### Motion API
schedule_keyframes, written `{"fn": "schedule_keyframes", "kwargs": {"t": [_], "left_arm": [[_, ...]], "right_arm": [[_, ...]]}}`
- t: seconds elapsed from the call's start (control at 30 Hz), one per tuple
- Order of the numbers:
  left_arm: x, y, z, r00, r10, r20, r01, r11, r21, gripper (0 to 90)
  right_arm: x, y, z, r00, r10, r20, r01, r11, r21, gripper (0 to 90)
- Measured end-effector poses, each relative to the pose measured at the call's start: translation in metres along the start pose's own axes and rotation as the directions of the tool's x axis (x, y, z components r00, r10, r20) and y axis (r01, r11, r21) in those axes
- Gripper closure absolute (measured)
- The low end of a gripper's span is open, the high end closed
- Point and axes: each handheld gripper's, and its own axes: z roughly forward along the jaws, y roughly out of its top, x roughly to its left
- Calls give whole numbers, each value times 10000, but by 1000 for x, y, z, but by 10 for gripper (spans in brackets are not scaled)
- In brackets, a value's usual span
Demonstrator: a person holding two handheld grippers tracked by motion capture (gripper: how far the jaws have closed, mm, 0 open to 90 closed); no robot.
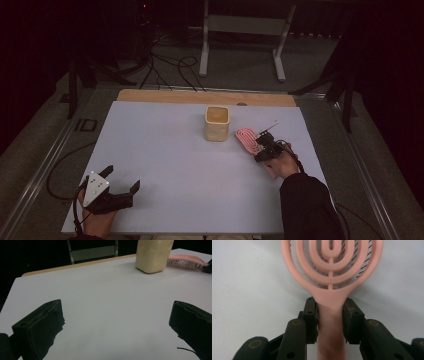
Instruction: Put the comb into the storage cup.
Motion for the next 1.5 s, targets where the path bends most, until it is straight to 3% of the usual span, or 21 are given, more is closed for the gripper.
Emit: {"fn": "schedule_keyframes", "kwargs": {"t": [0.4, 0.9, 1.5], "left_arm": [[0, 0, 1, 10000, -1, -47, 1, 10000, 90, 0], [0, -1, 1, 10000, -7, -57, 7, 10000, 90, 0], [0, -1, 1, 10000, 9, -57, -8, 9999, 109, 0]], "right_arm": [[-2, -5, -1, 9994, 334, -125, -339, 9985, -437, 693], [1, -10, -4, 9990, 408, -171, -421, 9957, -824, 697], [9, -10, -14, 9998, 215, 22, -209, 9880, -1529, 701]]}}
